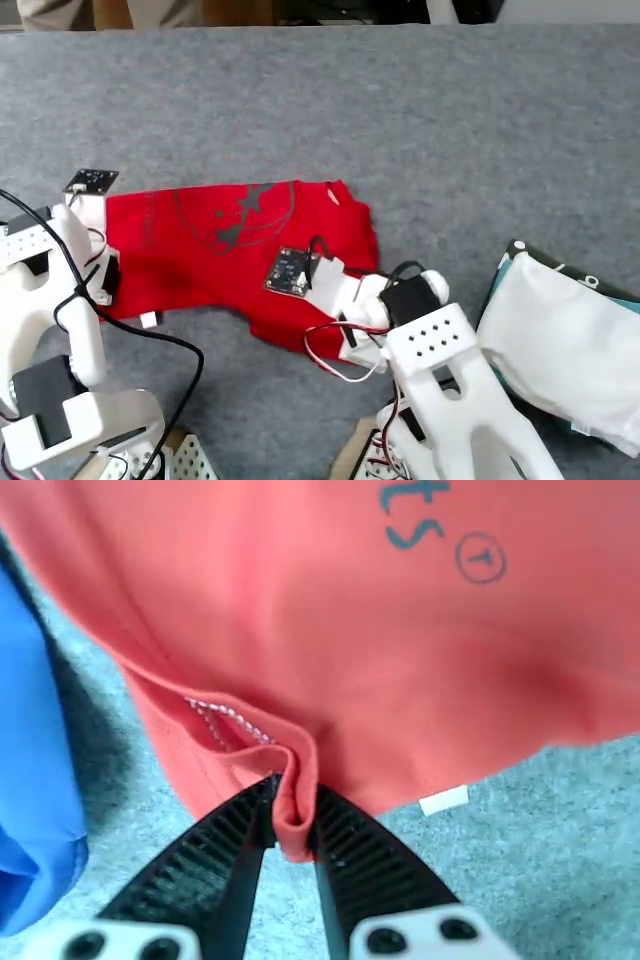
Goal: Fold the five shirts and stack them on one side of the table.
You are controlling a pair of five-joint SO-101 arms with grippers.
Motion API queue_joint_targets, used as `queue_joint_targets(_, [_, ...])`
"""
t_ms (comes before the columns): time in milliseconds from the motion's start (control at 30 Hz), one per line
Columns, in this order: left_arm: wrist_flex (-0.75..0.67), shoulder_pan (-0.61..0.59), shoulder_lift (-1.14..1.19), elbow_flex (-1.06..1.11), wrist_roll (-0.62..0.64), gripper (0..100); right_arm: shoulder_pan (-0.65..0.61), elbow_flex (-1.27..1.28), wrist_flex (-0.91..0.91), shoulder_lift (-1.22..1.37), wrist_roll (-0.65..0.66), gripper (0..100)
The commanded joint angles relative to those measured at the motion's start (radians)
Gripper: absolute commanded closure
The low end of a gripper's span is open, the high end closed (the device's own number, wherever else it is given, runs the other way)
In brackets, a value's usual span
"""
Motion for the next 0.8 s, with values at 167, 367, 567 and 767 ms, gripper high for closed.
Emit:
queue_joint_targets(167, [-0.008,-0.009,-0.038,-0.005,-0.008,98,0.013,0.002,-0.015,-0.013,0.009,99.1])
queue_joint_targets(367, [-0.002,-0.009,-0.041,-0.012,-0.008,98,0.012,0.001,-0.015,-0.015,0.009,91.1])
queue_joint_targets(567, [0.037,-0.052,-0.047,-0.035,-0.051,79,0.012,-0.004,-0.009,-0.015,0.041,72.4])
queue_joint_targets(767, [0.094,-0.109,-0.047,-0.181,-0.021,78,0.019,-0.07,0.025,-0.016,0.043,73.3])
